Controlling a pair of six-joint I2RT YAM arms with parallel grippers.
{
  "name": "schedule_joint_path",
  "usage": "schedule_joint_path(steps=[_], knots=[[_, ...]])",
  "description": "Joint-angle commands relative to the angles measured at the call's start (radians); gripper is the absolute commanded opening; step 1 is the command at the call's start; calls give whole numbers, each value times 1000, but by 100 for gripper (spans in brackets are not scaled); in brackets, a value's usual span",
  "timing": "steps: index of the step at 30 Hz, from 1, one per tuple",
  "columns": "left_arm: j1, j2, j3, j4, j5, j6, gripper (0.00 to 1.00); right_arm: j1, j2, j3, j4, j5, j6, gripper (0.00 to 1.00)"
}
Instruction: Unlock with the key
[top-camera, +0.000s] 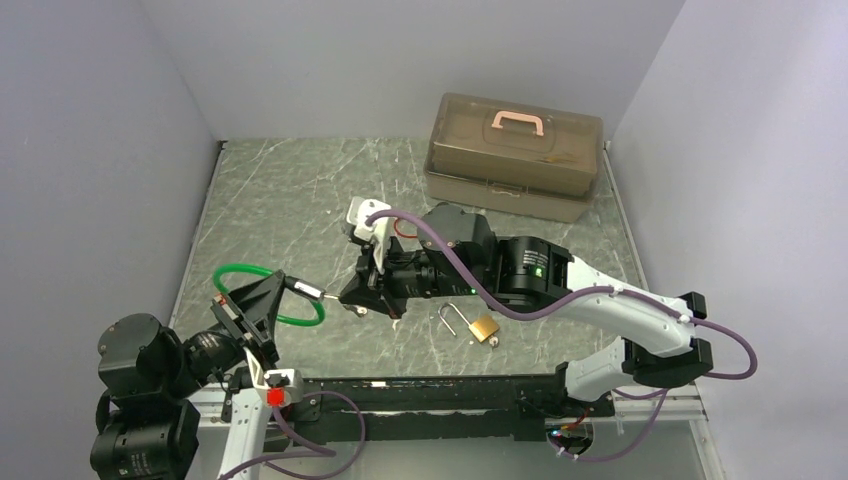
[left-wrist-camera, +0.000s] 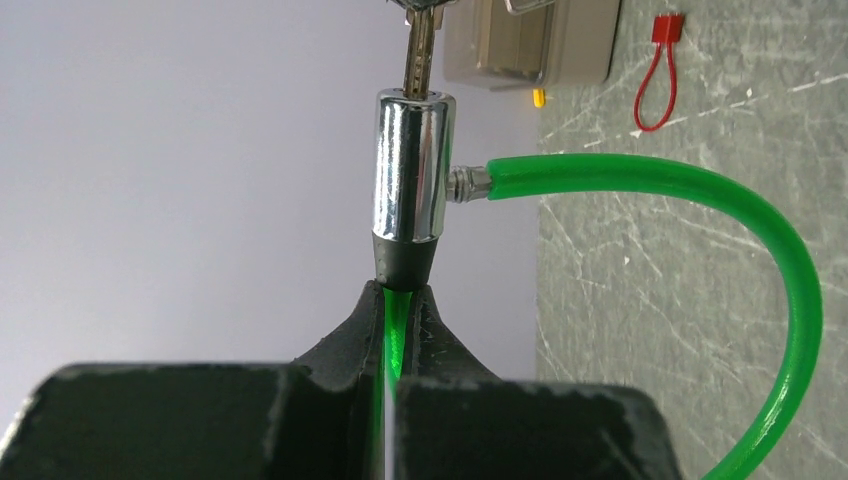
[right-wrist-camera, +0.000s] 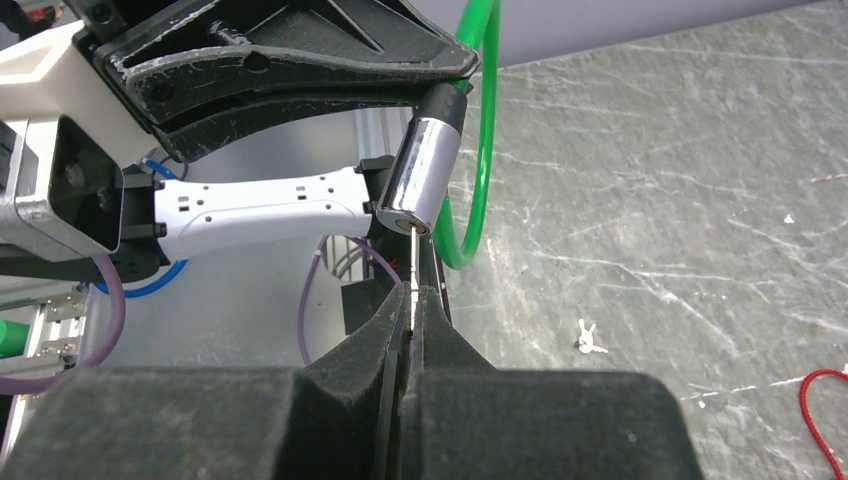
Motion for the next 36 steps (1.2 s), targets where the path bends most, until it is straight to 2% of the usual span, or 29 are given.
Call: schedule_joint_path(steps=[1, 8, 13, 19, 20, 24, 26, 30, 36], knots=[[15, 3, 2, 5, 127, 108, 0, -9, 50, 43, 29, 21, 28, 0], [15, 2, 4, 4, 149, 88, 0, -8, 52, 25, 106, 12, 43, 0], [15, 3, 12, 96, 132, -70, 0, -9, 18, -57, 219, -10, 74, 0], [15, 2, 1, 100, 73, -82, 0, -9, 29, -84, 256, 10, 136, 0], [16, 5, -1, 95, 52, -77, 0, -9, 36, -75, 246, 17, 142, 0], [15, 6, -12, -15, -57, 123, 0, -9, 47, -47, 218, 30, 159, 0], [15, 7, -12, -36, -94, 162, 0, -10, 48, -42, 216, 19, 160, 0], [9, 7, -5, -66, -119, 209, 0, -8, 71, -8, 191, -11, 163, 0], [5, 11, 7, -52, -113, 171, 0, -9, 68, -17, 222, -45, 164, 0]])
